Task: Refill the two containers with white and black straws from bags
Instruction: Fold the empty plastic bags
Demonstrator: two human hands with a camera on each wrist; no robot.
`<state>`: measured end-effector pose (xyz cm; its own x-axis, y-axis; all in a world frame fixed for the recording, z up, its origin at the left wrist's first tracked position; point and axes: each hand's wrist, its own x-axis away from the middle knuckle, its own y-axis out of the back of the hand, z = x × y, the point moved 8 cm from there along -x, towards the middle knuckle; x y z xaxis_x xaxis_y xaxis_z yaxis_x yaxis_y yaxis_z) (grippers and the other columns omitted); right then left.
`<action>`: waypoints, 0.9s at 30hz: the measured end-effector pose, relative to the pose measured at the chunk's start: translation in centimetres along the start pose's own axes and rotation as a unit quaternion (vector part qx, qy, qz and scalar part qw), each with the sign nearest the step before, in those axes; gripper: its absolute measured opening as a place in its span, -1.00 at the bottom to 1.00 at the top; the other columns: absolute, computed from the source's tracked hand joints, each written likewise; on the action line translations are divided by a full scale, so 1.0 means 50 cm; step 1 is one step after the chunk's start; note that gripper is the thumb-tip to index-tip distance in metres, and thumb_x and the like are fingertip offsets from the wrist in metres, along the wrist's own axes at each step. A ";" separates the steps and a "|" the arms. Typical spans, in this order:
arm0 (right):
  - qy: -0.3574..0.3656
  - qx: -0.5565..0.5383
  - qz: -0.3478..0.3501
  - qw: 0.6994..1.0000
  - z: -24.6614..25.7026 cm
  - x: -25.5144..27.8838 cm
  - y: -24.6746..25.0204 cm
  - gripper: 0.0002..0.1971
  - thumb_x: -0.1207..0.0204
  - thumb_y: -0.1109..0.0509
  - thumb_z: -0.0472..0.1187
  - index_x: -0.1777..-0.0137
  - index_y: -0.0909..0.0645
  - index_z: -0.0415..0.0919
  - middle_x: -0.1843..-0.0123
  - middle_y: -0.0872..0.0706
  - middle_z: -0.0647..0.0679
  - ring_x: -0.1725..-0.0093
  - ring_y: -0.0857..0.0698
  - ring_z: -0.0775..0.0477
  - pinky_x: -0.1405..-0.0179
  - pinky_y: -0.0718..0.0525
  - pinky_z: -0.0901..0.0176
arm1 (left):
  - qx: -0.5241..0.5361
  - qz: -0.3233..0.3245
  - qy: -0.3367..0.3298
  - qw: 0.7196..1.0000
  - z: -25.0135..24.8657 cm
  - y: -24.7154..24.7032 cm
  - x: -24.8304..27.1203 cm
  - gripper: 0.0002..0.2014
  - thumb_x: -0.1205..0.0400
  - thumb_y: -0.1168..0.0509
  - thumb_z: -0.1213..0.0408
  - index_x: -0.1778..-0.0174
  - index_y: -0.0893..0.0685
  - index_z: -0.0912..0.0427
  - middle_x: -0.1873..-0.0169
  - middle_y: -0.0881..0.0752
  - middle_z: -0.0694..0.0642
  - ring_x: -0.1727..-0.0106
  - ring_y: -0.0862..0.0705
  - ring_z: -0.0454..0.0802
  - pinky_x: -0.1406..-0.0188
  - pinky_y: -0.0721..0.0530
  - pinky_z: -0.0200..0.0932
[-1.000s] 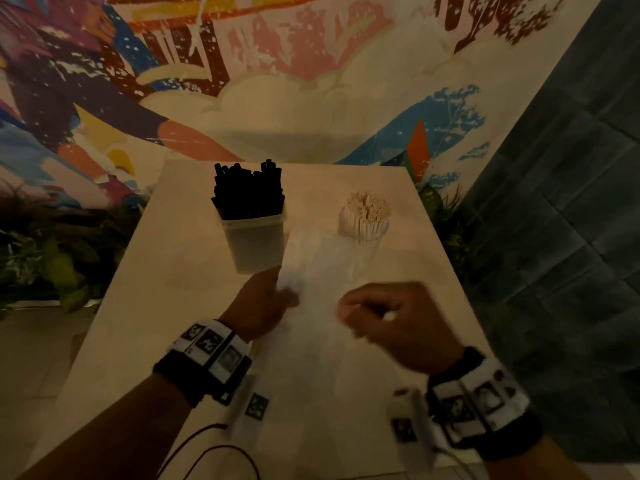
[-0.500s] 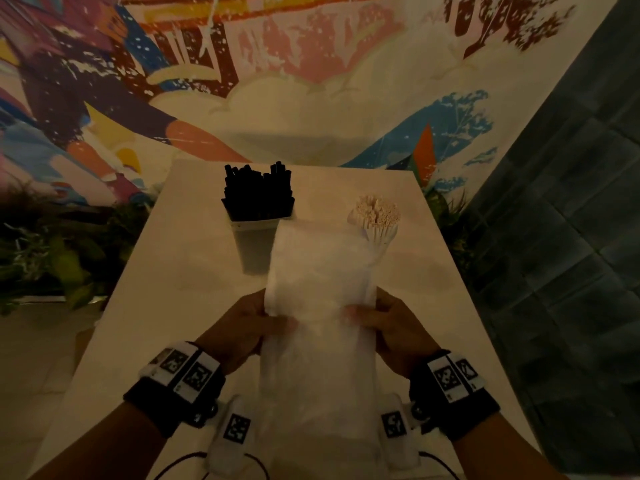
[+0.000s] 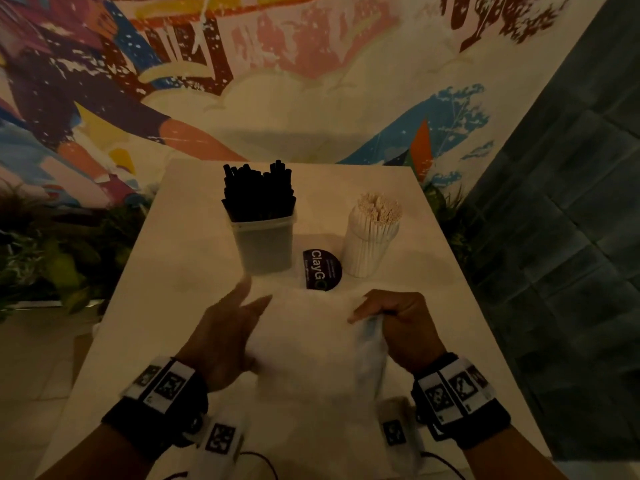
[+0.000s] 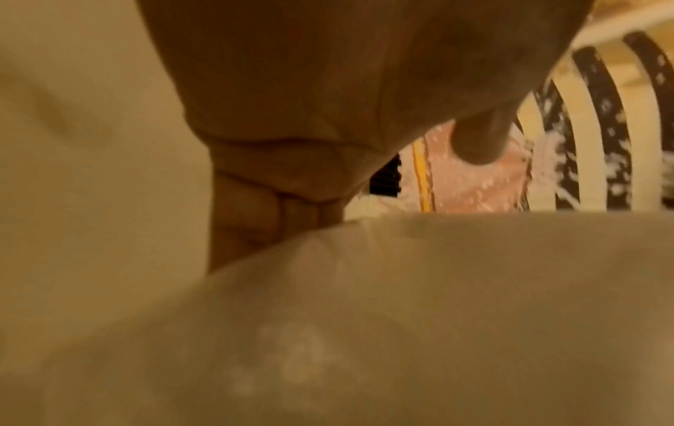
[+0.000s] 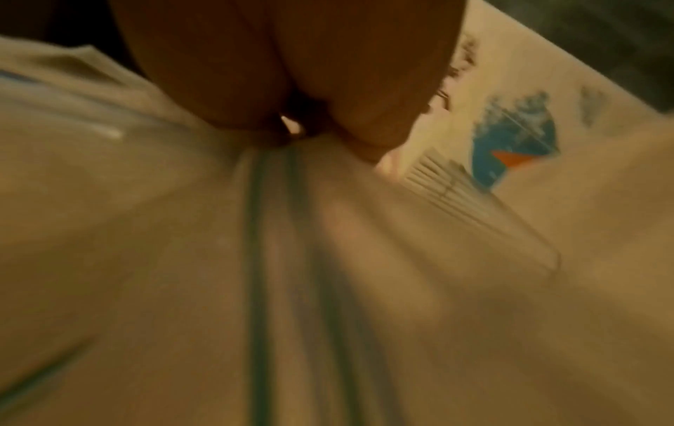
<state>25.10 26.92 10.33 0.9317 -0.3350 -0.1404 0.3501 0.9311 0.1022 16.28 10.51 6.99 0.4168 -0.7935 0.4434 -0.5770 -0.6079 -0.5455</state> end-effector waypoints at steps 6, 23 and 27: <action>-0.072 0.004 0.003 0.997 -0.011 0.001 0.006 -0.41 -0.05 -0.17 -0.51 0.05 -0.77 0.00 -0.05 -0.79 0.05 -0.15 -0.70 0.13 -0.12 -0.64 0.29 | -0.285 -0.042 -0.096 0.953 -0.019 0.025 -0.008 -0.31 -0.11 -0.68 0.21 -0.18 -0.62 0.04 -0.02 -0.79 0.07 -0.01 -0.77 0.05 0.03 -0.76 0.14; -0.217 -0.019 -0.209 0.953 -0.147 0.065 -0.022 -0.73 -0.33 -0.55 -0.31 0.01 -0.68 -0.03 0.09 -0.79 -0.03 0.09 -0.75 -0.02 0.17 -0.77 0.18 | -0.462 -0.083 -0.096 0.878 0.009 0.063 -0.089 -0.38 -0.25 -0.55 -0.01 -0.17 -0.43 -0.08 -0.04 -0.66 -0.05 -0.07 -0.67 0.04 0.02 -0.67 -0.03; -0.186 0.181 -0.244 0.934 -0.143 0.053 0.027 -0.81 -0.26 -0.35 -0.08 0.31 -0.34 -0.02 0.45 -0.46 0.03 0.51 -0.44 0.18 0.53 -0.36 0.36 | -0.602 -0.105 -0.107 0.784 0.021 -0.025 -0.132 -0.44 -0.40 -0.40 -0.03 -0.18 -0.30 0.08 0.09 -0.58 -0.09 0.00 -0.66 0.12 0.23 -0.55 -0.09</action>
<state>27.35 28.32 3.07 0.5976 -0.7969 0.0882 0.6891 0.5667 0.4516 14.98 16.47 4.00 0.6260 -0.7442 0.2331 -0.6706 -0.3611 0.6479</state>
